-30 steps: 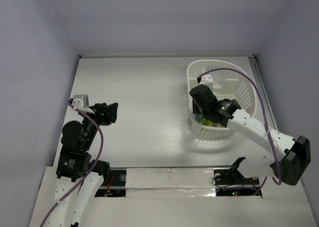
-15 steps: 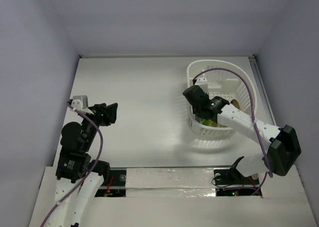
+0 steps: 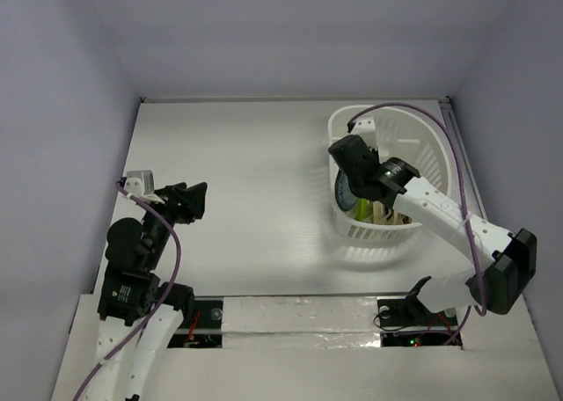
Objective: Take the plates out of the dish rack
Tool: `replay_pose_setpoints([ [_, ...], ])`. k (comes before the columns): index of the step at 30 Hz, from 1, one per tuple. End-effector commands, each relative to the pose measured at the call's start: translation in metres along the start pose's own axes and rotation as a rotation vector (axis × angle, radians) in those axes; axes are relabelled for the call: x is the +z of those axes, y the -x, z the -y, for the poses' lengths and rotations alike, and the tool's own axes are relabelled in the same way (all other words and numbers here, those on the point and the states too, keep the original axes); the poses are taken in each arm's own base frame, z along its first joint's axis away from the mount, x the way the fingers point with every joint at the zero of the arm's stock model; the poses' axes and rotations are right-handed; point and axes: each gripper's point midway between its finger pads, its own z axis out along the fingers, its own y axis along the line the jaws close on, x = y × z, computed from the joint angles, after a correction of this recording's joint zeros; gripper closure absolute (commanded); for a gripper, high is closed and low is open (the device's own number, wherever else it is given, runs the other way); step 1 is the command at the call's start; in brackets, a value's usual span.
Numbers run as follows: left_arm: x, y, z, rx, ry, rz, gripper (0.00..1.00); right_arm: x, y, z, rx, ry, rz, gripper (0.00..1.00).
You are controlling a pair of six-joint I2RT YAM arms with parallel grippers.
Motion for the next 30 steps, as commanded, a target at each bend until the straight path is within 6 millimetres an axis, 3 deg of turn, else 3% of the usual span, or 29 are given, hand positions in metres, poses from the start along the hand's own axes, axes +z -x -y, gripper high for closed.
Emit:
replay_pose_setpoints([
  [1,0.0,0.009,0.003,-0.004,-0.012,0.039,0.46,-0.025,0.038,0.025,0.059,-0.037,0.099,1.0],
  [7,-0.001,0.008,0.005,-0.004,-0.02,0.036,0.46,-0.049,0.062,0.056,0.073,-0.107,0.147,1.0],
  [9,-0.001,0.008,0.005,-0.004,-0.02,0.037,0.46,-0.065,0.082,0.066,0.108,-0.096,0.194,1.0],
  [12,-0.001,0.009,0.005,-0.004,-0.018,0.04,0.46,-0.083,0.105,0.065,0.144,-0.034,0.251,1.0],
  [17,-0.002,0.01,0.003,-0.006,-0.007,0.045,0.46,-0.089,0.134,-0.001,0.163,0.212,0.307,1.0],
  [18,-0.002,0.011,0.003,-0.006,-0.005,0.049,0.46,-0.091,0.137,-0.021,0.16,0.277,0.315,1.0],
  [19,-0.002,0.011,0.002,-0.004,0.002,0.049,0.46,-0.09,0.14,-0.058,0.148,0.387,0.312,1.0],
  [21,-0.003,0.012,0.0,-0.008,0.013,0.053,0.46,-0.092,0.145,-0.099,0.151,0.492,0.319,1.0],
  [23,-0.004,0.015,-0.003,-0.011,0.033,0.065,0.47,-0.09,0.139,-0.151,0.105,0.58,0.294,1.0],
  [26,-0.007,0.017,-0.006,-0.015,0.053,0.08,0.47,-0.079,0.132,-0.208,0.07,0.635,0.264,1.0],
  [30,-0.007,0.019,-0.011,-0.017,0.077,0.09,0.47,-0.055,0.115,-0.254,0.063,0.686,0.207,1.0],
])
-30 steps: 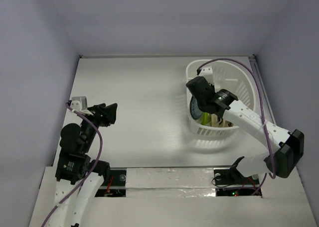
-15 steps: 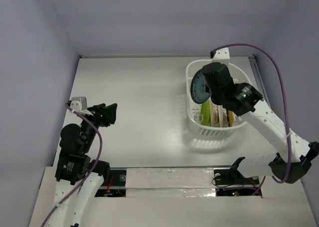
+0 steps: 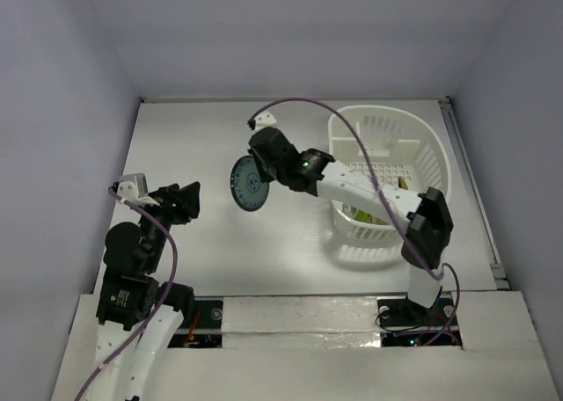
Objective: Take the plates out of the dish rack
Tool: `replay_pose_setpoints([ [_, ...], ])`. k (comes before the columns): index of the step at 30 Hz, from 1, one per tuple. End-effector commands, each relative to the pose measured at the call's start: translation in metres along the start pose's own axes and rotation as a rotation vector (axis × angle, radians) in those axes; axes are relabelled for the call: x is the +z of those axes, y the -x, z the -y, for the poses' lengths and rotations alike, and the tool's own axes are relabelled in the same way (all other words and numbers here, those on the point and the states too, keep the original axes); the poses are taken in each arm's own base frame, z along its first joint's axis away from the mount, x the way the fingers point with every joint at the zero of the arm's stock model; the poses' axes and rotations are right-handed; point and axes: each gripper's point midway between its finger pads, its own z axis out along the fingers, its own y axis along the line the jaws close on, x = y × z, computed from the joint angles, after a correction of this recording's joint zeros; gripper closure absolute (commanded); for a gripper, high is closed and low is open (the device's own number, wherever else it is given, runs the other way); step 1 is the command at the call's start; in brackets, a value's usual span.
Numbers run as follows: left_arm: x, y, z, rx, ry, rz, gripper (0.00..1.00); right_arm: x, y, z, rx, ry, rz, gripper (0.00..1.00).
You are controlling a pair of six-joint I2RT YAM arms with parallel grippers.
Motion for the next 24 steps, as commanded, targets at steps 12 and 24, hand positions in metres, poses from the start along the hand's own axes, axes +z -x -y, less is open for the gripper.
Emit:
replay_pose_setpoints([
  [12,-0.001,0.011,0.003,-0.009,-0.004,0.042,0.47,0.082,-0.045,-0.024,0.095,-0.033,-0.011,0.95],
  [24,0.0,0.01,0.003,-0.009,-0.007,0.037,0.47,0.093,-0.119,-0.01,0.095,-0.078,-0.142,0.68],
])
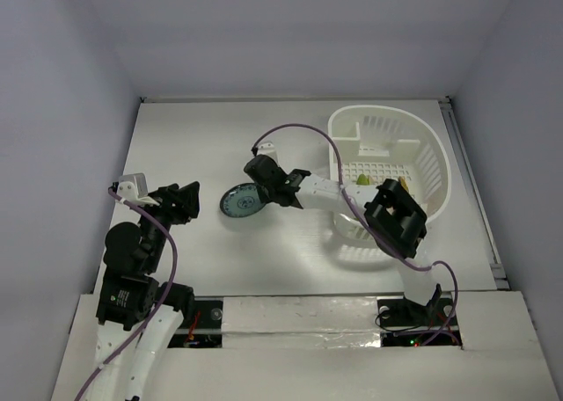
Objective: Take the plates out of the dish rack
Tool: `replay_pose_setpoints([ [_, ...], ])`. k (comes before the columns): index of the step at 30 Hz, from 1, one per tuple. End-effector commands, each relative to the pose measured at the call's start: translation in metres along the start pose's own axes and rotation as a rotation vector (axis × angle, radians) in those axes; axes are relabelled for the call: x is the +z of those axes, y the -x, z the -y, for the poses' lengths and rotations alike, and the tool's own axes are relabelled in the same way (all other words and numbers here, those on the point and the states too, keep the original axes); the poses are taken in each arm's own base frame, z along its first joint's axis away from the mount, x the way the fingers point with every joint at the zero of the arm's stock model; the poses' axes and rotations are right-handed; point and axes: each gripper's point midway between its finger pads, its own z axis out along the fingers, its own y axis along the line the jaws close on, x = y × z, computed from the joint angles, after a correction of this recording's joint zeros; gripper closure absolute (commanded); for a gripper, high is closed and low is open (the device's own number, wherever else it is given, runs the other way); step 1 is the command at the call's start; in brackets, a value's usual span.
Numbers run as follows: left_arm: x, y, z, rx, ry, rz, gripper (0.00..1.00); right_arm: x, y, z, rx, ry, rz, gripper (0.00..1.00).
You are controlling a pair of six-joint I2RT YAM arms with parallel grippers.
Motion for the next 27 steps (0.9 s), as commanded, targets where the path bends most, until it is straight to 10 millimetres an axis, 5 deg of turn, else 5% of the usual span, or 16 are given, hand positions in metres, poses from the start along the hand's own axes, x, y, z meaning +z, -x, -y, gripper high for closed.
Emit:
replay_pose_setpoints([
  [1,-0.001,0.009,0.005,-0.009,-0.019,0.031,0.47,0.0,0.005,0.001,0.047,-0.003,0.035,0.65],
  [7,-0.001,0.009,0.006,-0.009,-0.022,0.033,0.47,-0.024,0.02,0.006,0.057,0.011,0.063,0.58],
  [10,-0.001,0.009,0.006,-0.009,-0.022,0.03,0.47,-0.066,0.053,0.014,0.082,0.038,0.147,0.57],
  [15,-0.001,0.009,0.006,-0.009,-0.023,0.033,0.47,-0.16,0.096,0.07,0.15,-0.013,0.32,0.65],
  [20,-0.002,0.009,0.008,-0.009,-0.035,0.033,0.47,-0.197,0.067,0.149,0.239,-0.161,0.33,0.97],
  [25,-0.002,0.008,0.011,-0.008,-0.044,0.025,0.47,-0.225,0.014,0.254,0.349,-0.415,0.277,1.0],
  [27,-0.001,0.007,0.01,-0.008,-0.043,0.022,0.47,-0.232,0.003,0.277,0.386,-0.467,0.259,1.0],
])
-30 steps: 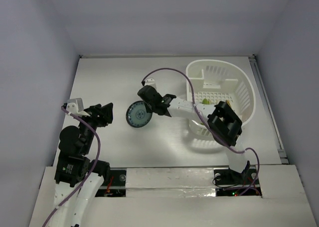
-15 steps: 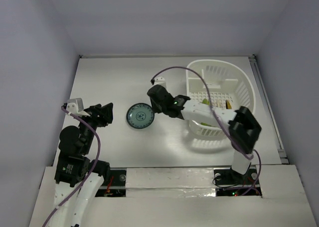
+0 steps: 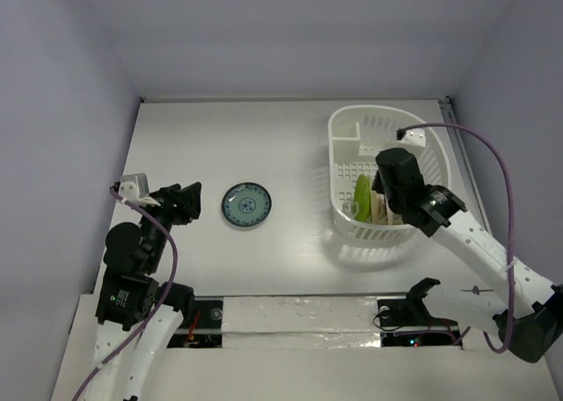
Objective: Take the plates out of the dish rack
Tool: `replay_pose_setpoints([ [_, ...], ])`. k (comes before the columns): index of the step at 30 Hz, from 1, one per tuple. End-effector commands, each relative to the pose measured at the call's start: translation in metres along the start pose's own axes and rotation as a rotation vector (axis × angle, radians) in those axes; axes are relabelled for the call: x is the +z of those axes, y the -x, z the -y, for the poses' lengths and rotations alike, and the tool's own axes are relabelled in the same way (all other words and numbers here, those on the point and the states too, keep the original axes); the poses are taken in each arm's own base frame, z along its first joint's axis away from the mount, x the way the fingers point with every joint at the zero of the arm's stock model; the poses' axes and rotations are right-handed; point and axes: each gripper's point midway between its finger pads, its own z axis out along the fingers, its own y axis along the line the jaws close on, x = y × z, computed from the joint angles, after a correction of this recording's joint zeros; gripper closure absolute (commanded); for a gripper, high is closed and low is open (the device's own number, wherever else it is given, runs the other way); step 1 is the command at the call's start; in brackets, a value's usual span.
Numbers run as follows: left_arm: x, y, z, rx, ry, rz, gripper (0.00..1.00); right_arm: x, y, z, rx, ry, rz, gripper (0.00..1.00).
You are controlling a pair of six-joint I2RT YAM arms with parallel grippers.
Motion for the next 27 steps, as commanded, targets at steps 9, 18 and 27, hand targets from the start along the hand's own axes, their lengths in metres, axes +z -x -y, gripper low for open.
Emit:
replay_pose_setpoints([
  [9,-0.004,0.009,0.013,-0.008,-0.057,0.03,0.47,-0.012,-0.007,0.094,-0.076,-0.336,-0.151,0.54],
  [18,-0.011,0.012,0.021,-0.01,-0.097,0.046,0.46,0.013,-0.021,0.108,-0.149,-0.344,-0.306,0.53],
  [27,-0.014,0.014,0.024,-0.014,-0.111,0.058,0.45,0.035,-0.038,0.11,-0.203,-0.359,-0.399,0.54],
])
